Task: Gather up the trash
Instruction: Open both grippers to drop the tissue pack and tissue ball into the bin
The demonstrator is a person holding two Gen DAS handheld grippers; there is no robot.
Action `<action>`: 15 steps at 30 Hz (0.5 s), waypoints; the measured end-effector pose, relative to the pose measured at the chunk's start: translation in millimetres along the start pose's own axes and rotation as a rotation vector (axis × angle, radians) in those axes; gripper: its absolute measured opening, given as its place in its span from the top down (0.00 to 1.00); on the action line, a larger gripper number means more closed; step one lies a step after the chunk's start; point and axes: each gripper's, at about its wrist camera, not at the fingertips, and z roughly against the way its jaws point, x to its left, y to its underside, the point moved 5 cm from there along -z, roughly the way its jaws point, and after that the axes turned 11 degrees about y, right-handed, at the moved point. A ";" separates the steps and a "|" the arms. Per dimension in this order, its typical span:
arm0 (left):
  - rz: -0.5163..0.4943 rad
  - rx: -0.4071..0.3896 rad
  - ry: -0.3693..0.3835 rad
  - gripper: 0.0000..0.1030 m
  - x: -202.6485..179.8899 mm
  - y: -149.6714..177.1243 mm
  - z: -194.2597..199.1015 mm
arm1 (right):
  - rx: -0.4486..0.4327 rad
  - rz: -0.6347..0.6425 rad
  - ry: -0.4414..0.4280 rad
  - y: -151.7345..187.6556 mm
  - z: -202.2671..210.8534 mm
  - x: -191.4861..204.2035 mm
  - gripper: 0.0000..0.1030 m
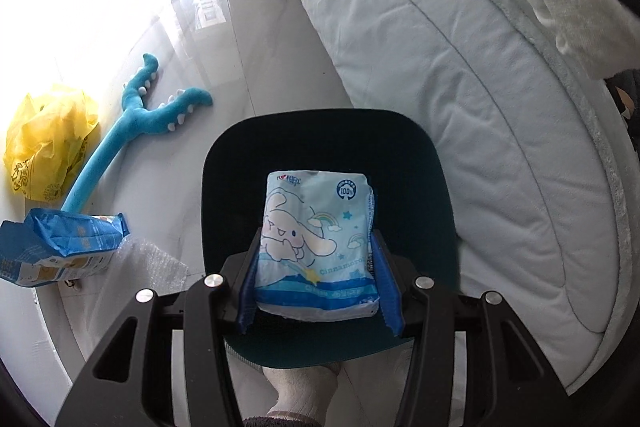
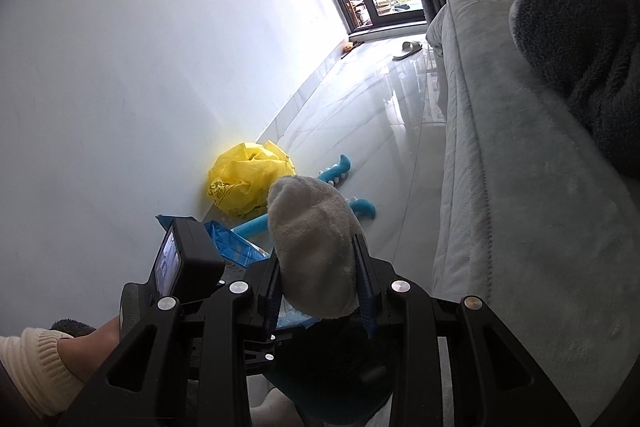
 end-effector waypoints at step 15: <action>0.045 -0.012 0.013 0.30 28.6 12.5 23.1 | 0.104 0.030 0.027 18.2 -45.3 18.1 0.69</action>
